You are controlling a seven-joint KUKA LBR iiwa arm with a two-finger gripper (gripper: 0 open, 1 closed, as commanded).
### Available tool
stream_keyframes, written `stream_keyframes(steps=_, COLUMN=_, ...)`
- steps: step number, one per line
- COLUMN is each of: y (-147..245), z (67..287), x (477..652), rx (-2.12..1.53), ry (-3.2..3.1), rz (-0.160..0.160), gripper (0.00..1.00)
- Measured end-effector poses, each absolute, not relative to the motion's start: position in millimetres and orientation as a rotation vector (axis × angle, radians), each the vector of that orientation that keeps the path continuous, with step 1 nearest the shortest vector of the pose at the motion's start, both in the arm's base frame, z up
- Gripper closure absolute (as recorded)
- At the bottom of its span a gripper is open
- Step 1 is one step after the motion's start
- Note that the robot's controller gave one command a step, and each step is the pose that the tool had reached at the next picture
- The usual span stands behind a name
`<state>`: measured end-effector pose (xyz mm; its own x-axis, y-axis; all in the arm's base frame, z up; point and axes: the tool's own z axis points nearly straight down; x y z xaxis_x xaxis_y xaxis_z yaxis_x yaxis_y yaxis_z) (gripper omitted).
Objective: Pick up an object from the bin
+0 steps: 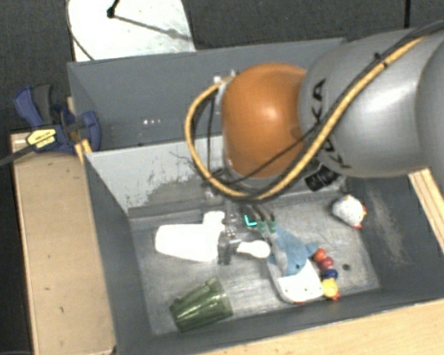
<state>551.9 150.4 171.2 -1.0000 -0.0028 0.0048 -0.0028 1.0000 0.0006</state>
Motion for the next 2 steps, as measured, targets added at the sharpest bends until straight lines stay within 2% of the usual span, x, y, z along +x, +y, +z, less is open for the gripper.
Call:
stream_keyframes(steps=1, y=149.7, z=174.9, x=553.9, rx=-0.002, ry=-3.144, rz=-0.002, gripper=0.0)
stream_keyframes(steps=2, y=149.7, z=122.5, x=559.1, rx=-0.159, ry=-3.143, rz=-0.004, gripper=0.0)
